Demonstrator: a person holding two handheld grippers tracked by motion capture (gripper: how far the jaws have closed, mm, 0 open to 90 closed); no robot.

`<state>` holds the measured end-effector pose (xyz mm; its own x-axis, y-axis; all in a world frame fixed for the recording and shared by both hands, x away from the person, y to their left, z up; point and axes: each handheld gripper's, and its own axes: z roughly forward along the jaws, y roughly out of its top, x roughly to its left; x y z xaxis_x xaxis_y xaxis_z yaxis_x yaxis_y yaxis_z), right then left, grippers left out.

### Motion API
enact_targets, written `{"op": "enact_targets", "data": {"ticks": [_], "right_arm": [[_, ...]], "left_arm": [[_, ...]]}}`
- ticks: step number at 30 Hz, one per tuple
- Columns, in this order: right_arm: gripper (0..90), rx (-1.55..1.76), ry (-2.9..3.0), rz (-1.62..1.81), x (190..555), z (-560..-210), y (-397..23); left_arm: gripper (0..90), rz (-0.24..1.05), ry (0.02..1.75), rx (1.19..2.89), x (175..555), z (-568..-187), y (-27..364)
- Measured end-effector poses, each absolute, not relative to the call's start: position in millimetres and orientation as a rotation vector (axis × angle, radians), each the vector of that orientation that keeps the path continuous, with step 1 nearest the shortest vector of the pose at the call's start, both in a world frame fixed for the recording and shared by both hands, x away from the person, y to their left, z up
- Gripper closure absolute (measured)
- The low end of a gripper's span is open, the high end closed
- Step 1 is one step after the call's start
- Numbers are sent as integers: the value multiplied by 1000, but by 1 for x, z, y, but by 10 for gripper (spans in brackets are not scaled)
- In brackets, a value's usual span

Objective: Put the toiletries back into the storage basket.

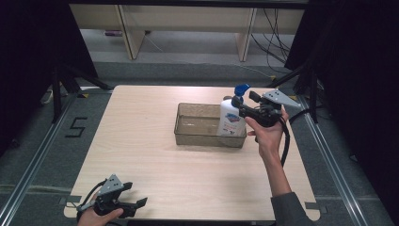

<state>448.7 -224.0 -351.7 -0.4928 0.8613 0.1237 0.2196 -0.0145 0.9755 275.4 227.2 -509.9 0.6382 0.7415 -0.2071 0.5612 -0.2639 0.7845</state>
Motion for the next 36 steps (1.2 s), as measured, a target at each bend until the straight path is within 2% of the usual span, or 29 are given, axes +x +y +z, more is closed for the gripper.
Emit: {"op": "enact_targets", "data": {"ticks": [36], "right_arm": [[237, 1162, 1692, 1605, 419, -362, -236]], "left_arm": [[148, 259, 998, 1972, 275, -508, 229]]}}
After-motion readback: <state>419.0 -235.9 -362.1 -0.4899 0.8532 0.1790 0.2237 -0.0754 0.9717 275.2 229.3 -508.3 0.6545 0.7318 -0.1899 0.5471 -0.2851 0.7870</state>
